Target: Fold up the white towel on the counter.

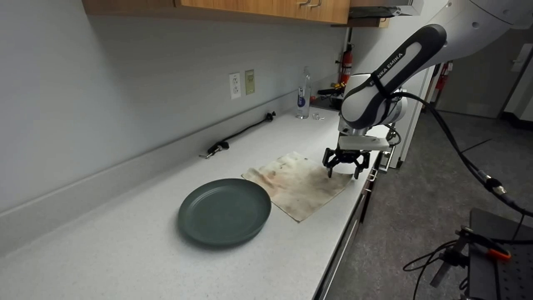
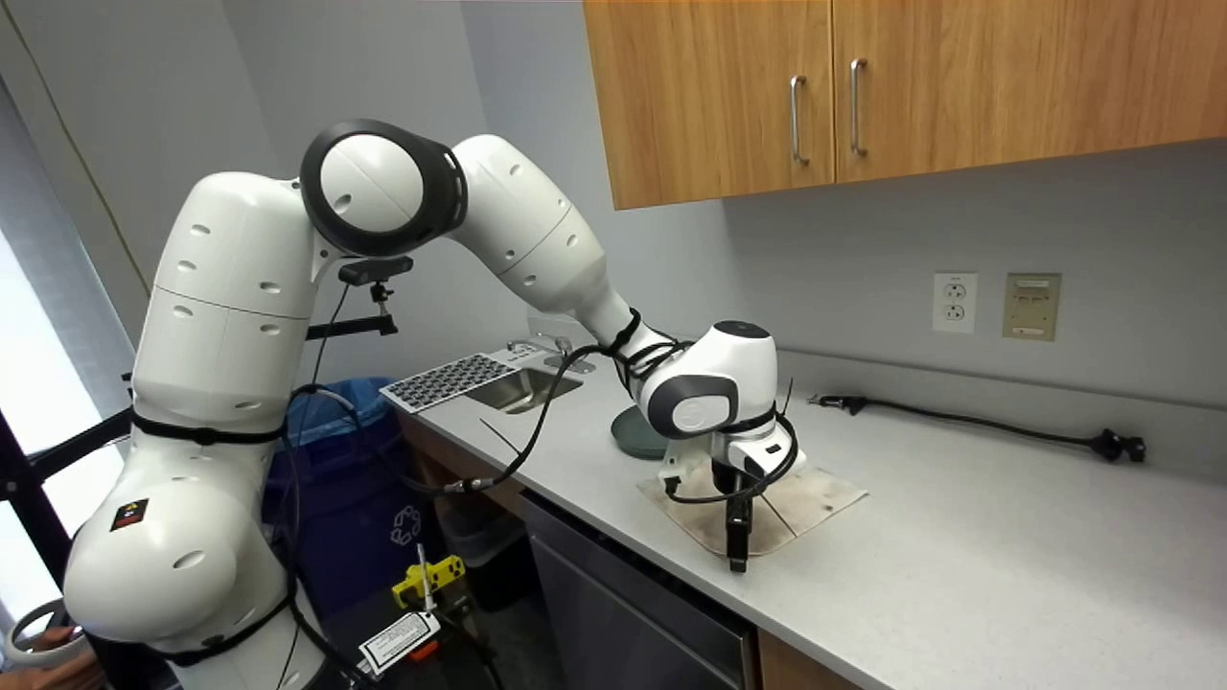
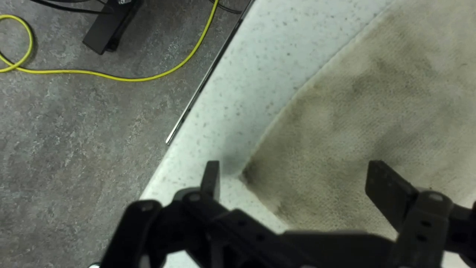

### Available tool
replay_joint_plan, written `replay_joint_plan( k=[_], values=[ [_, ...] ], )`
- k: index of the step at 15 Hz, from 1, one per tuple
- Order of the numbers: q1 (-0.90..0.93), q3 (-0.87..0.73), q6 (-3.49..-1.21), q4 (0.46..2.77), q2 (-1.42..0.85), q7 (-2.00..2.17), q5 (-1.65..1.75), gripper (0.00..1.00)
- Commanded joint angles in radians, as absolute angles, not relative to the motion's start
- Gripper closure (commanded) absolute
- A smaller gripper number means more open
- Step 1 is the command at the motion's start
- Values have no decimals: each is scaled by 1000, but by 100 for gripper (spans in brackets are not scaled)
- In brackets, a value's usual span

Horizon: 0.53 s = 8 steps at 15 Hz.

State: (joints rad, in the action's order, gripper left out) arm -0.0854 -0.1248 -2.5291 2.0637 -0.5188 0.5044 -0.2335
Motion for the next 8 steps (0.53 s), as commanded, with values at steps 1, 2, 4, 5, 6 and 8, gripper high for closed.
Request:
replay_joint_plan(
  k=[1,2,4,5,6,8],
  values=[
    [-81,-133,-2541,2034,-552,516,-264,0],
    [-81,-134,-2542,2033,-553,518,-265,3],
    [-82,-134,-2541,2028,-557,521,-268,27],
    [-82,-135,-2540,2026,-557,521,-269,32],
    [-82,-136,-2538,2025,-556,522,-268,38],
    [-80,-142,-2538,2027,-551,528,-265,54]
  ],
)
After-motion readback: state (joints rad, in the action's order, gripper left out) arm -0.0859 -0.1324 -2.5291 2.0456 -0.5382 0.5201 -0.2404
